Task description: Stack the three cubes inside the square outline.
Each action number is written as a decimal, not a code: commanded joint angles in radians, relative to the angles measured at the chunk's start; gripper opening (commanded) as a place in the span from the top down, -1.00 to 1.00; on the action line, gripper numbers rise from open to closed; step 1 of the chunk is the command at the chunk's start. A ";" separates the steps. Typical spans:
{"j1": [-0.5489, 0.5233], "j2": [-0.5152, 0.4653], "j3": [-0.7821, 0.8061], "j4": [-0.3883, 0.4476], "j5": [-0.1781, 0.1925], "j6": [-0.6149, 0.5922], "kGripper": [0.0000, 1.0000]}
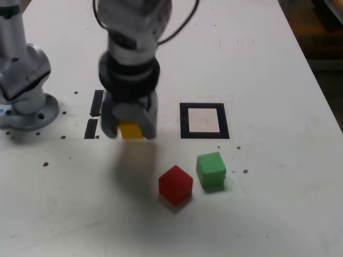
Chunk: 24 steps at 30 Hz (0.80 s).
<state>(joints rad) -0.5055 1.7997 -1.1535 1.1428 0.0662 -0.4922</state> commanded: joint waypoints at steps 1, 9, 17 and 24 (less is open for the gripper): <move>0.002 0.011 0.002 -0.004 0.001 -0.003 0.55; 0.006 0.032 0.003 -0.027 0.002 -0.005 0.47; 0.023 0.062 0.028 -0.078 -0.034 0.026 -0.53; 0.033 0.075 0.043 -0.118 -0.047 0.055 -0.75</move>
<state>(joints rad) -0.4739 1.8764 -1.1079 1.0216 0.0189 -0.4386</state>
